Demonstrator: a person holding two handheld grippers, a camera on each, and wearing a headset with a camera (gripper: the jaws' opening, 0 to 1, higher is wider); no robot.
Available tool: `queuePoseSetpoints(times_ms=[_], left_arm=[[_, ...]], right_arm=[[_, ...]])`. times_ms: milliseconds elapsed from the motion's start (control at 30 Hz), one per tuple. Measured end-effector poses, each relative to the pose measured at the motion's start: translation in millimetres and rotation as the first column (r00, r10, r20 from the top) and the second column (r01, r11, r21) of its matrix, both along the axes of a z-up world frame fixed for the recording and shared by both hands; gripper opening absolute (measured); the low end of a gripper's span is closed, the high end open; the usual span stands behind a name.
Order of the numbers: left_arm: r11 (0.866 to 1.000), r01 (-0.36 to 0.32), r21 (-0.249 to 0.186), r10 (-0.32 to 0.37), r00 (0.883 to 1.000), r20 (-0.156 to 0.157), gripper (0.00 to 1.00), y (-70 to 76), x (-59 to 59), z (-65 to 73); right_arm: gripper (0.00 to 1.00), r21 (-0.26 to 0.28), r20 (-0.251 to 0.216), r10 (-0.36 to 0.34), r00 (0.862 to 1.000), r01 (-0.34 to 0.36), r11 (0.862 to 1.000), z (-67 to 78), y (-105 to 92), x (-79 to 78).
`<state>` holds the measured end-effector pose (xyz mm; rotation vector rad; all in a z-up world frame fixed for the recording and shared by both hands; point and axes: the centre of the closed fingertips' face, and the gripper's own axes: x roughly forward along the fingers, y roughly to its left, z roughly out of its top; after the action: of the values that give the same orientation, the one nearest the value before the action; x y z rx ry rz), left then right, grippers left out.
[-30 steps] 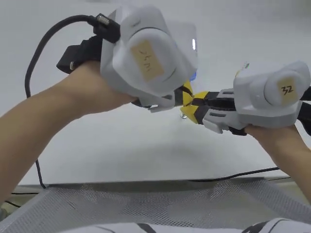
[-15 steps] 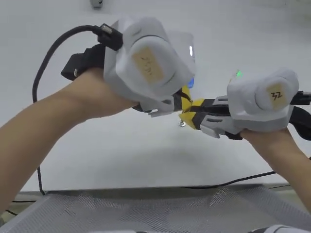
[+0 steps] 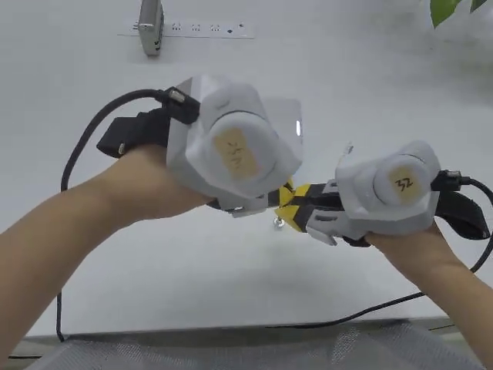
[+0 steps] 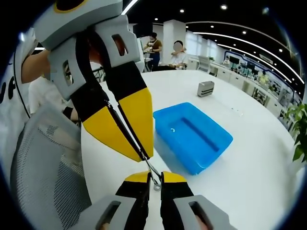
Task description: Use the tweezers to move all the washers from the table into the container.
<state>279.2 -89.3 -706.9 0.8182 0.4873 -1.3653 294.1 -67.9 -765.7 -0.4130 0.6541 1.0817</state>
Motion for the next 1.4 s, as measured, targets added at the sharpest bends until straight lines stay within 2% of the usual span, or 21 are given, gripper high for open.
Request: queuePoseSetpoints(times_ms=[367,633,900,1100,1400], left_arm=[[1.0,-0.015,0.002,0.014,0.999,0.045,0.0,8.7,1.5,24.7],[1.0,-0.028,-0.008,0.029,0.998,0.061,0.0,11.5,4.3,38.3],[0.999,-0.035,-0.012,0.036,0.993,0.109,0.0,18.1,21.8,55.2],[0.999,-0.039,-0.013,0.041,0.99,0.136,0.0,22.8,35.3,61.3],[0.998,-0.054,-0.013,0.056,0.987,0.15,0.0,27.5,61.5,62.6]], right_arm=[[0.03,0.001,0.046,0.046,0.998,-0.046,0.999,24.7,9.8,1.9],[0.03,-0.007,0.071,0.071,0.995,-0.07,0.998,38.4,13.1,5.1],[0.03,-0.006,0.118,0.076,0.99,-0.076,0.997,55.3,20.2,23.8],[0.03,-0.005,0.148,0.077,0.986,-0.077,0.997,62.9,27.1,39.8],[0.03,-0.003,0.177,0.064,0.982,-0.065,0.998,64.7,32.9,67.4]])
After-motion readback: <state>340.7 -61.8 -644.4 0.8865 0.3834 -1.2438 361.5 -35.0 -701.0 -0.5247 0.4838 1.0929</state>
